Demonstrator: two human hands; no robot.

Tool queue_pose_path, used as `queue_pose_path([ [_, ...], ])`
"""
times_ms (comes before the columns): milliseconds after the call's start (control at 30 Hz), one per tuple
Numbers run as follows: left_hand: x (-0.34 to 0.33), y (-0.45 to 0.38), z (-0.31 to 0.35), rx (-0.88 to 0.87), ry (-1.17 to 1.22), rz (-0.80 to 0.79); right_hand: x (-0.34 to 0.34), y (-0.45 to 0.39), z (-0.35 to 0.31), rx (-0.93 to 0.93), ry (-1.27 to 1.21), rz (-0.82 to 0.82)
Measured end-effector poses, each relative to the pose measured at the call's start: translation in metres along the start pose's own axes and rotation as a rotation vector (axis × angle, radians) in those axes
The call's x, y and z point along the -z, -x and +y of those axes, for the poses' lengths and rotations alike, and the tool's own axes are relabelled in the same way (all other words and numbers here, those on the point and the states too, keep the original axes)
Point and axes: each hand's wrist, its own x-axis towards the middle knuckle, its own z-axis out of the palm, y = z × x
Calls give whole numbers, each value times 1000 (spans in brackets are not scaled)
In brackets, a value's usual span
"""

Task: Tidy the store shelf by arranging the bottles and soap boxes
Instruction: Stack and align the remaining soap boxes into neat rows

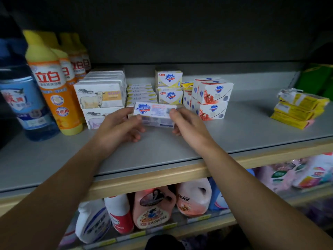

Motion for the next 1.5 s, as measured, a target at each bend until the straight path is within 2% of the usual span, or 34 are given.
queue_pose_path([
  [100,-4,1,-1,-40,-154,43,2,-1,0,-113,-1,12],
  [300,-5,3,1,-65,-228,48,-1,-1,-3,-119,-33,46],
  [500,-5,4,1,-36,-78,33,3,-1,-2,-52,-64,8],
  [633,-4,1,0,10,-8,112,4,3,-2,32,-218,-99],
  [700,-2,-1,-2,14,-13,124,4,4,-1,66,-194,-132],
  [933,3,-1,-3,-59,-14,-28,0,-2,9,53,-82,-52],
  [1067,0,0,-1,-20,108,29,-2,0,6,100,4,4],
  [1167,-2,4,1,-18,168,16,-2,1,5,141,47,8],
  [1367,-3,3,2,-78,123,37,-2,2,3,170,63,-74],
  [1500,-2,3,1,-54,84,42,-3,3,3,194,46,-48],
])
